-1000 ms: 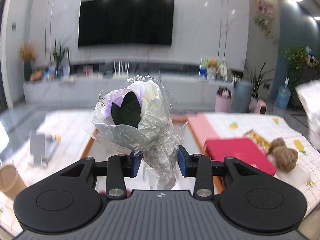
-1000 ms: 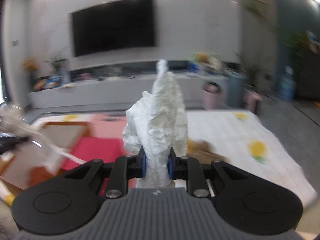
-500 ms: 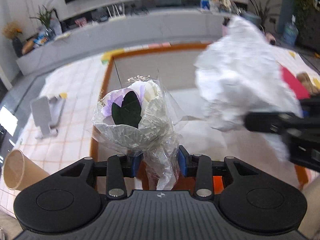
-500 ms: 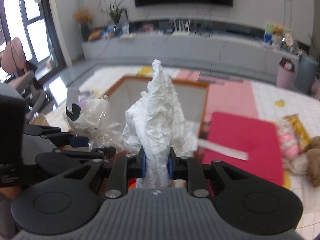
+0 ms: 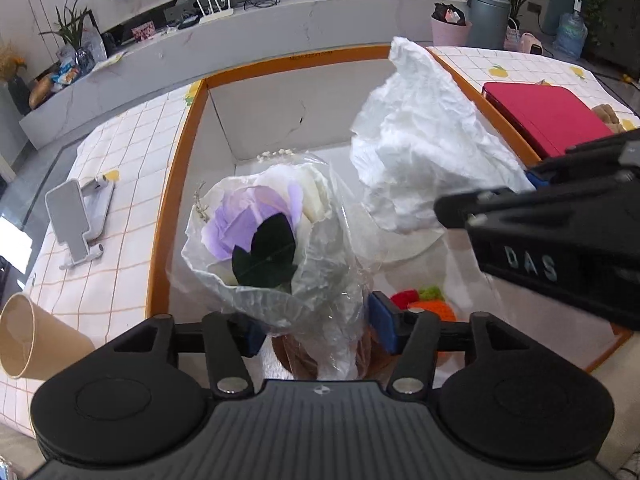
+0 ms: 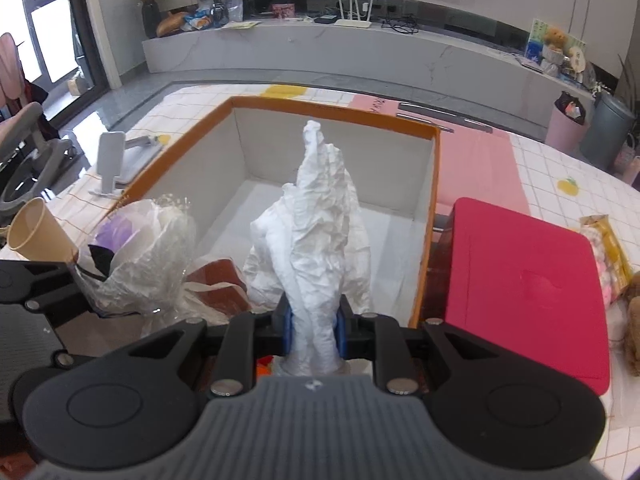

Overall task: Organize soft objects
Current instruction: 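Open the left tool to drop the bouquet into the box while the right tool lowers the tissue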

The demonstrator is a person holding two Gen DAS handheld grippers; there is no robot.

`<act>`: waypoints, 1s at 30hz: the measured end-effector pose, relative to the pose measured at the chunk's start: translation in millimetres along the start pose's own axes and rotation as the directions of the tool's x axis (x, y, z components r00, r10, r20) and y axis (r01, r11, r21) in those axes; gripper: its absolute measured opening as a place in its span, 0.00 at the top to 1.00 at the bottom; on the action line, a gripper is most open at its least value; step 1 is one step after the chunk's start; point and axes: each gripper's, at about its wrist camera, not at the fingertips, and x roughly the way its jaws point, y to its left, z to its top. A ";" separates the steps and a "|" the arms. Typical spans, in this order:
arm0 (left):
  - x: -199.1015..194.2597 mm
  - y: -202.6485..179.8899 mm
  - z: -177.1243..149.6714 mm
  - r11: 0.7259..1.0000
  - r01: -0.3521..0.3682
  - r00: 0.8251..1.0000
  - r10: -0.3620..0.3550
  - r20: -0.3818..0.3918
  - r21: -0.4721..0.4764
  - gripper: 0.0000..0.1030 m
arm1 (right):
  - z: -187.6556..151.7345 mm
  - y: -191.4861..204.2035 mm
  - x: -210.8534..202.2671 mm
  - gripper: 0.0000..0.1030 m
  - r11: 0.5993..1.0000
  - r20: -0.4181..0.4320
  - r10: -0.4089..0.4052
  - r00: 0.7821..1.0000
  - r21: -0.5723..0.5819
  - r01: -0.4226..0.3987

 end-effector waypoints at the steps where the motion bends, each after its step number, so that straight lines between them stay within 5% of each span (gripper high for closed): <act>1: 0.8 -0.3 1.1 1.000 -0.001 1.000 0.001 0.009 -0.002 0.34 | -1.4 1.1 0.2 0.82 1.000 0.006 -0.009 1.000 -0.012 0.009; 10: -24.2 7.3 4.9 0.999 0.006 0.991 -0.001 0.131 -0.038 0.25 | -7.3 -8.9 -20.7 0.82 1.000 0.035 -0.011 0.999 -0.001 0.011; 17: -62.7 37.8 3.0 0.987 0.004 0.969 0.037 0.245 -0.162 0.17 | -10.3 -9.2 -23.4 0.81 1.000 0.030 0.002 1.000 0.005 -0.002; 30: -55.7 61.7 -8.3 0.976 -0.007 0.980 0.050 0.192 -0.217 0.17 | -6.3 19.3 5.5 0.80 0.996 -0.028 -0.071 0.997 -0.060 0.069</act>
